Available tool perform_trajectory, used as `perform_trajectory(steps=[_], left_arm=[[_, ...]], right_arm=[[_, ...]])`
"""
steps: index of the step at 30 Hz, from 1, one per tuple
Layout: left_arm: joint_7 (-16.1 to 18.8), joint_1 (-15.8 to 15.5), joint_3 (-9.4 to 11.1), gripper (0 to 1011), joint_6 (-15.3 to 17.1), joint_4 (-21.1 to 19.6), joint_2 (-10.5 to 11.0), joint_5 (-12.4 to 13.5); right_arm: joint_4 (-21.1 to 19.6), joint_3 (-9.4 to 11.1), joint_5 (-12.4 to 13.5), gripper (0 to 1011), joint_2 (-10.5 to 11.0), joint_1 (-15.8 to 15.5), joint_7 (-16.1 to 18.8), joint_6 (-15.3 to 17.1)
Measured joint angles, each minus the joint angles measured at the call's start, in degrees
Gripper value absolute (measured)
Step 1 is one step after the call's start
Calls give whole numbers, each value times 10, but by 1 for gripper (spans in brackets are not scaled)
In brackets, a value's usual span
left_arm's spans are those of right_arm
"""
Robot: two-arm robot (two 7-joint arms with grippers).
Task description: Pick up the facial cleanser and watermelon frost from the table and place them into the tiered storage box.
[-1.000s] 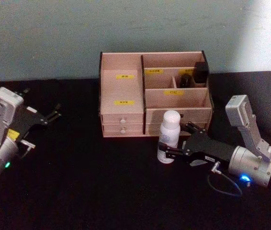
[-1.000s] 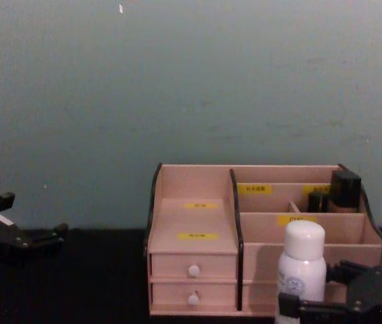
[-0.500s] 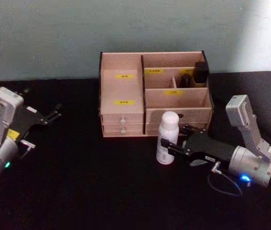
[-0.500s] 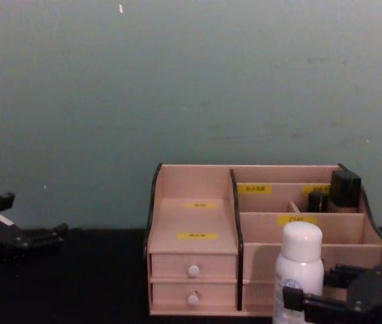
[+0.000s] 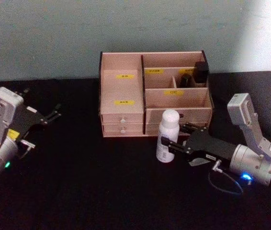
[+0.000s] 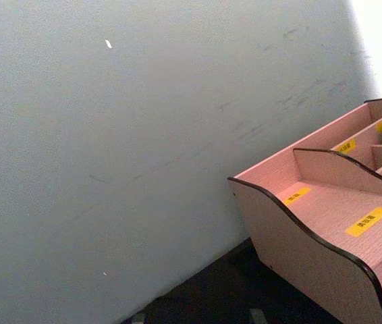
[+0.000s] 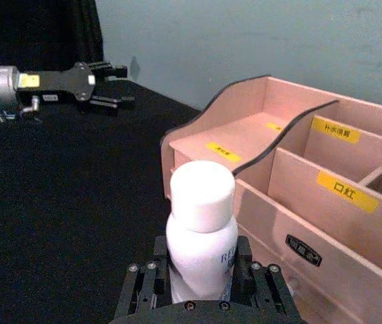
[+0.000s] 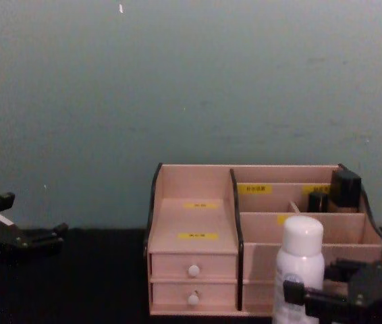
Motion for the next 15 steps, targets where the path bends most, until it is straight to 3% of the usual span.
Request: perform_trajectory(steps=[15], left_arm=[[0, 0, 0, 1001, 0, 0, 0, 0]], right_arm=[[-54, 36, 62, 590, 12, 13, 0, 33]])
